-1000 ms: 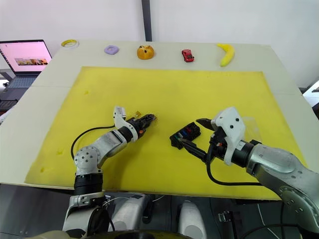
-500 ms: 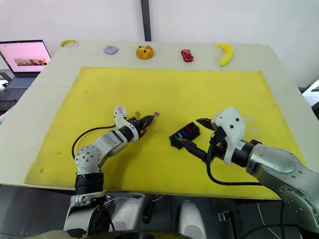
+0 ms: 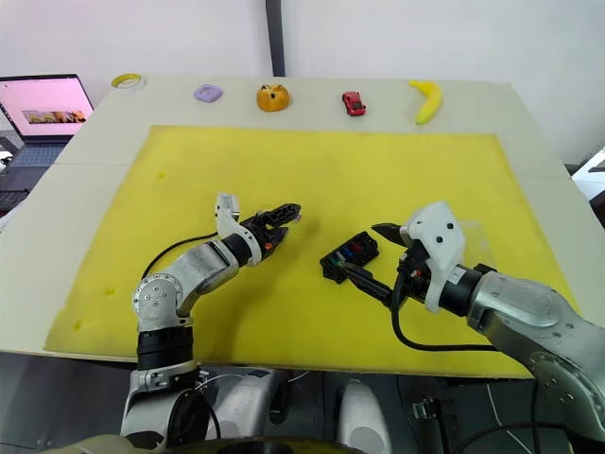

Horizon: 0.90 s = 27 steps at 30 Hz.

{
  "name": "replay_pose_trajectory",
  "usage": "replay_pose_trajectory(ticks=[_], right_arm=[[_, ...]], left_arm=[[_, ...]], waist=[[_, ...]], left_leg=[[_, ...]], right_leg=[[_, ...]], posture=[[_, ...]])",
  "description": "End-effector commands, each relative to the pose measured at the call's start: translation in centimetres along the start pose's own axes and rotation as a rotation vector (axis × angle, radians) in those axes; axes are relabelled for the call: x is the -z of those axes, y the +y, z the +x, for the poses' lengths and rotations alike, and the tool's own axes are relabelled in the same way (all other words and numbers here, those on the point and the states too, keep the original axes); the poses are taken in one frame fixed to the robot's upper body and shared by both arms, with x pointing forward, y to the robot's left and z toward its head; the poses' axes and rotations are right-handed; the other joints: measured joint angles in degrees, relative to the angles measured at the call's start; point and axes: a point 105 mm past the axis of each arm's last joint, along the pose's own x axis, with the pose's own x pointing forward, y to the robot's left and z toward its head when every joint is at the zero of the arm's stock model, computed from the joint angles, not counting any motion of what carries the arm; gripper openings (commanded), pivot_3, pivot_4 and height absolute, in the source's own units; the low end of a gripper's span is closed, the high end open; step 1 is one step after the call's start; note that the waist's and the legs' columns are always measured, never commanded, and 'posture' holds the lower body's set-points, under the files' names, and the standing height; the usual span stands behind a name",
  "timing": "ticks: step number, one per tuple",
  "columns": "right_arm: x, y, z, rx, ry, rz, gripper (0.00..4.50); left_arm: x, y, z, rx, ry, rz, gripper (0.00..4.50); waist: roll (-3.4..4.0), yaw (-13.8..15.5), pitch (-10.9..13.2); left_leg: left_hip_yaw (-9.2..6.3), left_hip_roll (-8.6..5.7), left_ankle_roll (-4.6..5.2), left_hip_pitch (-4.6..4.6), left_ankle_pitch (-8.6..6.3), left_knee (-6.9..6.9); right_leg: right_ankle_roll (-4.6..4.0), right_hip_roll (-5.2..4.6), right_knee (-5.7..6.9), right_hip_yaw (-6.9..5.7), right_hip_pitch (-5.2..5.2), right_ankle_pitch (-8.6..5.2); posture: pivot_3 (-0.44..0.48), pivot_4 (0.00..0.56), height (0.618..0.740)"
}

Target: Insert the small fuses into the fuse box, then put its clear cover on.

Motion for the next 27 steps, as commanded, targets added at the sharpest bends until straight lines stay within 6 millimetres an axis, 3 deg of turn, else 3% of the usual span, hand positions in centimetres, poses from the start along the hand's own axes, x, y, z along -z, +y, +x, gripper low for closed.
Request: replay_pose_trajectory(ticks=[1,27], right_arm=[[-0.9,0.3,0.0,-0.01,-0.037,-0.035,4.5],[-1.0,0.7,-0.2,-0.014,-0.03,-0.035,4.5]], left_arm=[[-0.1,1.0,0.4,-0.041,-0.023,-0.007,3.7],[1.9,0.8,3.3,-0.016,0.008,-0.006,3.7]], waist=[[0.0,0.0,0.0],[0.02,1.6,0.0]], left_leg=[[0.0,0.0,0.0,0.0,0.0,0.0],[-0.01,-0.02,-0.12,0.04,-0.09,0.18]], right_leg=[[0.0,0.0,0.0,0.0,0.0,0.0],[-0.08,-0.01,-0.08,-0.01,0.15,-0.04]], posture=[[0.0,0.15,0.735],[0.0,0.15,0.735]])
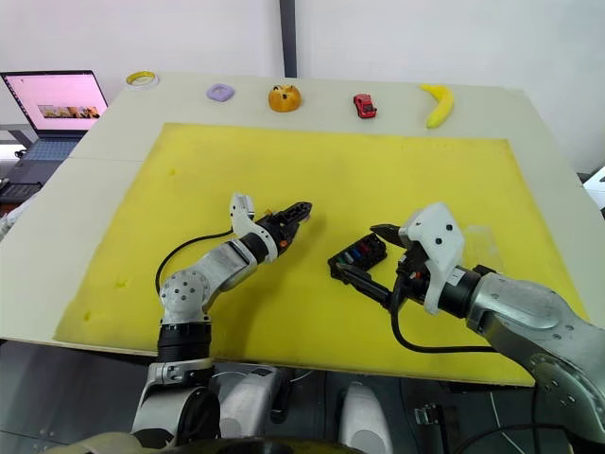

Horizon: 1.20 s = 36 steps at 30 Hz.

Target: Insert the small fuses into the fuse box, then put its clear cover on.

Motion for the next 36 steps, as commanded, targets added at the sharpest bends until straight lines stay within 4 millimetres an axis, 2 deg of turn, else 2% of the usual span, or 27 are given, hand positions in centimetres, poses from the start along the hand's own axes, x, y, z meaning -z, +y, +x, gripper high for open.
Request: replay_pose_trajectory(ticks=[1,17,36], right_arm=[[-0.9,0.5,-0.2,-0.009,-0.027,-0.035,4.5],[-0.8,0.6,-0.2,-0.009,-0.027,-0.036,4.5],[-0.9,0.6,-0.1,-0.003,-0.03,-0.031,4.5]], left_arm=[[1.0,1.0,0.6,-0.046,0.04,-0.026,3.7],[1.6,0.9,1.4,-0.044,0.079,-0.009,3.7],[1.8,0.0,2.4,-0.01,0.068,-0.031,3.7]], waist=[[0.0,0.0,0.0],[0.01,0.3,0.0],[0.02,1.2,0.0]], left_leg=[[0.0,0.0,0.0,0.0,0.0,0.01],[-0.04,-0.03,0.02,0.0,-0.02,0.06],[-0.06,-0.02,0.07,0.0,-0.06,0.04]], right_leg=[[0.0,0.0,0.0,0.0,0.01,0.0],[0.07,-0.01,-0.14,-0.04,0.12,0.04],[0.22,-0.01,-0.5,-0.05,0.24,0.14]], posture=[[0.0,0.15,0.735],[0.0,0.15,0.735],[0.0,0.15,0.735]])
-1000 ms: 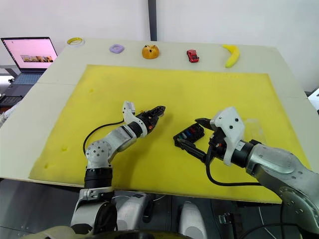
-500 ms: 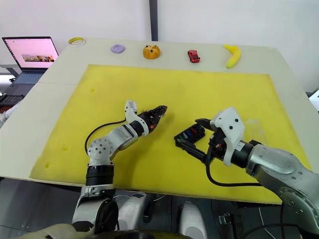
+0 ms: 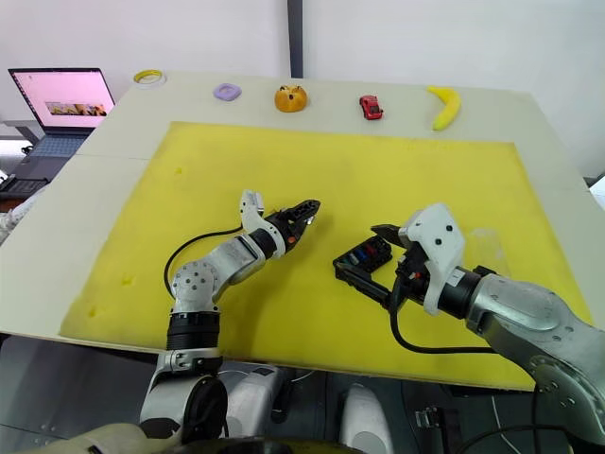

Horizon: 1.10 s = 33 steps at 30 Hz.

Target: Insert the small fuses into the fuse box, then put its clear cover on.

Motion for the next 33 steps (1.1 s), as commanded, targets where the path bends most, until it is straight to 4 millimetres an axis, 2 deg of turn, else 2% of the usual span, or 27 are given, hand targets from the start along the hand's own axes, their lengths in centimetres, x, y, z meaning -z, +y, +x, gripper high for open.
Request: replay_pose_trajectory(ticks=[1,14,33], right_arm=[[-1.0,0.7,-0.1,-0.02,-0.032,-0.033,4.5],[-0.9,0.8,-0.1,-0.024,-0.031,-0.032,4.5],[-0.9,0.8,-0.1,-0.025,-0.029,-0.036,4.5]], left_arm=[[1.1,0.1,1.2,-0.028,0.023,-0.023,3.7],[1.0,-1.0,1.7,-0.026,0.011,-0.001,3.7],[1.4,-1.1,2.9,-0.043,0.016,-0.004,3.7]], waist=[[0.0,0.1,0.0],[0.01,0.1,0.0],[0.01,0.2,0.0]], left_leg=[[0.0,0.0,0.0,0.0,0.0,0.0],[0.0,0.01,0.0,0.0,0.0,0.0],[0.0,0.01,0.0,0.0,0.0,0.0]], right_leg=[[0.0,0.0,-0.01,0.0,0.0,0.0],[0.0,0.0,-0.02,0.0,0.01,0.01],[-0.01,-0.01,-0.06,0.0,0.03,0.03]], posture=[[0.0,0.15,0.735],[0.0,0.15,0.735],[0.0,0.15,0.735]])
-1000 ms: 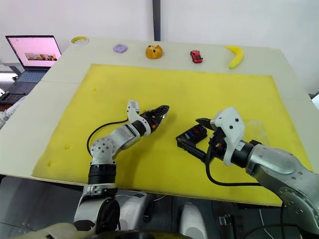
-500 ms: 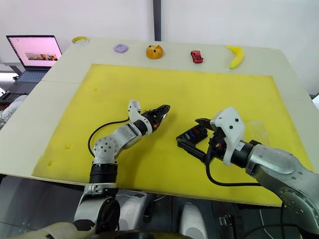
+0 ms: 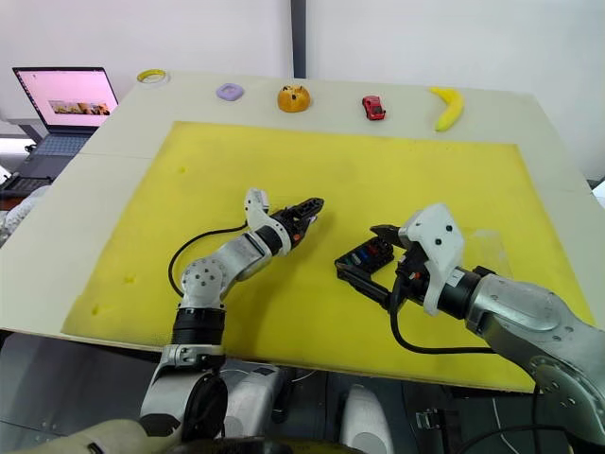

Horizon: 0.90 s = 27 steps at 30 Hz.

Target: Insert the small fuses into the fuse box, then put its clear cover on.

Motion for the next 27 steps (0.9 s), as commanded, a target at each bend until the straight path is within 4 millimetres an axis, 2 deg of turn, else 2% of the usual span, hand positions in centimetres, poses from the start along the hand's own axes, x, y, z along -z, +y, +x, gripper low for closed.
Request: replay_pose_trajectory(ticks=[1,7,17,20,22,27], right_arm=[[-0.9,0.6,-0.1,-0.017,-0.027,-0.041,4.5],[-0.9,0.6,-0.2,-0.012,-0.027,-0.04,4.5],[-0.8,0.5,-0.2,-0.008,-0.025,-0.039,4.5],[-0.8,0.5,-0.2,-0.009,-0.025,-0.039,4.5],[-0.8,0.4,-0.2,-0.009,-0.025,-0.039,4.5],[-0.8,0.4,-0.1,-0.01,-0.026,-0.038,4.5]], left_arm=[[1.6,-1.0,1.6,-0.016,0.029,-0.021,3.7],[1.6,0.3,1.0,-0.049,0.033,-0.031,3.7],[1.2,1.0,0.5,-0.065,0.034,-0.035,3.7],[1.0,1.2,0.3,-0.068,0.037,-0.037,2.87],[1.1,1.3,0.2,-0.07,0.043,-0.035,1.91],[1.1,1.6,0.0,-0.073,0.049,-0.032,1.91]], waist=[[0.0,0.0,0.0],[0.0,0.0,0.0],[-0.01,-0.1,0.0],[-0.02,-0.1,0.0],[-0.01,-0.1,0.0],[-0.01,-0.1,0.0]], left_leg=[[0.0,0.0,0.0,0.0,0.0,0.0],[0.0,0.0,0.0,0.0,0.0,-0.01],[0.0,0.01,0.0,-0.01,0.0,-0.02],[0.0,0.01,0.0,-0.01,0.0,-0.04],[0.0,0.01,0.0,-0.06,0.0,-0.07],[0.0,0.01,0.01,-0.12,0.0,-0.14]], right_leg=[[0.0,0.0,0.0,0.0,0.0,0.0],[0.01,0.0,-0.02,0.0,0.0,0.01],[0.02,0.0,-0.04,0.0,-0.02,0.01],[0.02,0.0,-0.05,0.0,-0.02,0.01],[0.02,0.0,-0.06,0.0,-0.08,0.01],[0.14,0.02,-0.09,0.0,-0.16,0.07]], posture=[[0.0,0.15,0.735],[0.0,0.15,0.735],[0.0,0.15,0.735],[0.0,0.15,0.735],[0.0,0.15,0.735],[0.0,0.15,0.735]])
